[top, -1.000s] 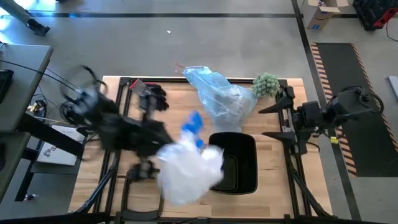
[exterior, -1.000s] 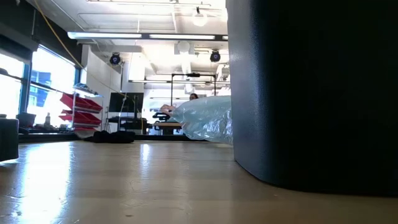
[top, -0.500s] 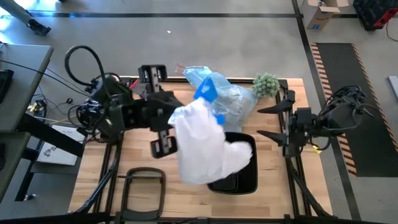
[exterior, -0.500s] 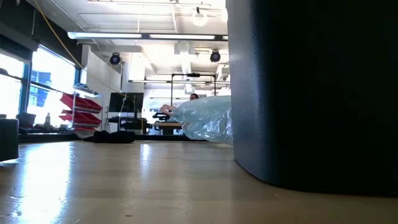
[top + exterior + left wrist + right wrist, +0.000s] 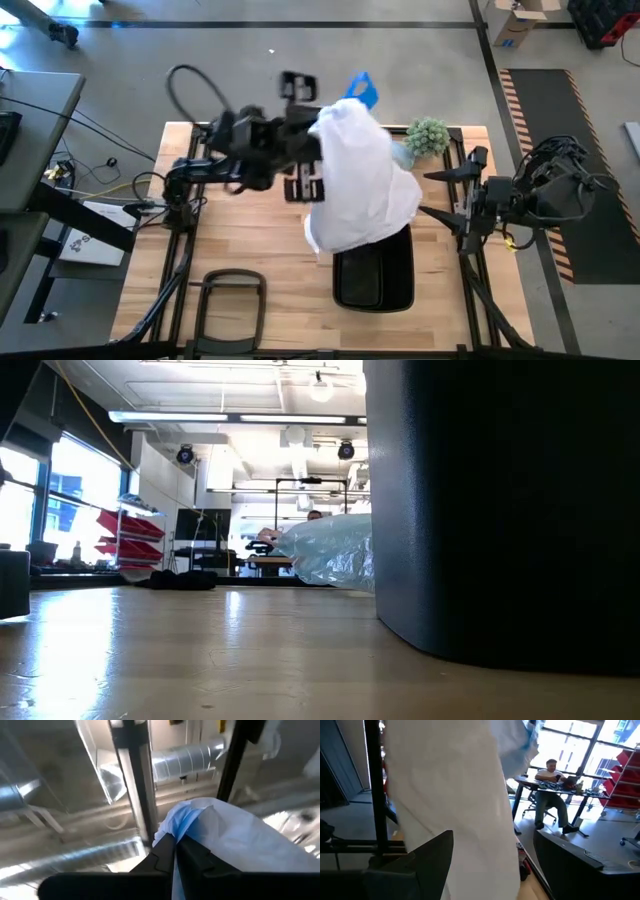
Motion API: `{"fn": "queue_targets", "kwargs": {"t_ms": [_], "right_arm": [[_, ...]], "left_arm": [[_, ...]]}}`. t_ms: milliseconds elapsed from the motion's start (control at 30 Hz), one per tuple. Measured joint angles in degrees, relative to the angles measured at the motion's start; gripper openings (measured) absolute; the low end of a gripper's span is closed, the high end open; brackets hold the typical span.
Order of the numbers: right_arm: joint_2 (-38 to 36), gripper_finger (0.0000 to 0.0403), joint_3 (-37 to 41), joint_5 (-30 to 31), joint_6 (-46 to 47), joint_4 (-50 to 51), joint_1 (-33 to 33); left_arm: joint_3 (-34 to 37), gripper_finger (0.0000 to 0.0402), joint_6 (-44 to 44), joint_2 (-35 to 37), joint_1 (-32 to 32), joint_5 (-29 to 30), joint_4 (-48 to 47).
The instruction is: Place trash/remove bag and relplace
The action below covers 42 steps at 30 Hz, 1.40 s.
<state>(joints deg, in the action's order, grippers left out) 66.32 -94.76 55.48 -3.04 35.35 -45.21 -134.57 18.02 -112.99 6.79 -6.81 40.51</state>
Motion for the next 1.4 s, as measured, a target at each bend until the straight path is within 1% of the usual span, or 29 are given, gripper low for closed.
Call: {"fn": "queue_targets", "kwargs": {"t_ms": [67, 167, 233, 300, 367, 433, 533, 600, 700, 833, 967, 1033, 1100, 1167, 1267, 1300, 1400], "right_arm": [[-0.03, 0.0265, 0.00, 0.84, 0.16, 0.49, -1.30], [-0.04, 0.0265, 0.00, 3.42, 0.14, 0.86, -3.37], [-0.04, 0.0265, 0.00, 5.25, 0.15, 1.25, -4.52], [-0.07, 0.0265, 0.00, 6.18, 0.74, 1.99, -5.53], [-0.06, 0.0265, 0.00, 7.22, 1.95, 3.04, -6.23], [-0.07, 0.0265, 0.00, 6.87, 5.00, 5.77, -6.70], [0.39, 0.0265, 0.00, 2.84, 11.14, 12.48, -6.44], [1.60, 0.0266, 0.02, -0.41, 14.21, 15.30, -5.37], [4.15, 0.0266, 0.04, -3.82, 13.23, 14.51, -3.91], [7.63, 0.0266, 0.04, -2.29, 8.53, 11.78, -2.28], [10.07, 0.0262, 0.04, -3.72, 8.46, 11.61, 0.32], [11.02, 0.0245, 0.04, -3.80, 9.96, 11.63, 1.27], [11.80, 0.0209, 0.04, -3.58, 10.49, 11.65, 1.65], [12.41, 0.0152, 0.04, -3.64, 10.71, 11.67, 1.46], [12.64, 0.0044, 0.04, -3.43, 11.82, 11.90, 0.01], [12.60, 0.0023, 0.03, -2.33, 11.81, 11.84, -0.93], [12.59, 0.0012, -0.79, 4.35, 14.61, 10.62, -4.99]], "left_arm": [[-0.36, 0.0000, -8.01, -1.37, -1.37, -1.42, 2.91], [-0.38, 0.0000, -18.09, -2.78, -2.68, -1.65, 9.55], [-0.47, 0.0000, -22.83, -3.46, -3.19, -1.71, 12.09], [-0.47, 0.0000, -25.43, -3.56, -3.53, -1.73, 12.08], [-0.47, 0.0000, -26.95, -3.63, -3.61, -2.34, 10.01], [-0.47, 0.0000, -27.63, -3.63, -3.72, -4.89, 7.08], [-0.43, 0.0000, -28.73, -3.65, -3.68, -9.17, 4.52], [-0.43, 0.0000, -28.90, -3.63, -3.62, -9.99, 2.76], [-0.43, 0.0000, -28.06, -3.61, -3.64, -10.08, 0.09], [-0.43, 0.0000, -27.96, -3.63, -3.83, -9.96, -2.69], [-0.43, 0.0000, -27.96, -3.63, -3.83, -9.20, -2.46], [-0.43, 0.0000, -27.94, -3.63, -3.84, -9.16, -1.92], [-0.43, 0.0000, -27.91, -3.63, -4.03, -9.18, -1.04], [-0.43, 0.0000, -28.26, -3.27, -4.41, -9.18, -0.90], [-0.43, 0.0000, -28.49, -3.02, -4.71, -9.28, -0.61], [-0.43, 0.0000, -28.72, -2.97, -4.71, -9.36, -0.72], [-0.43, 0.0000, -28.55, -2.97, -4.71, -10.71, -2.02]]}}
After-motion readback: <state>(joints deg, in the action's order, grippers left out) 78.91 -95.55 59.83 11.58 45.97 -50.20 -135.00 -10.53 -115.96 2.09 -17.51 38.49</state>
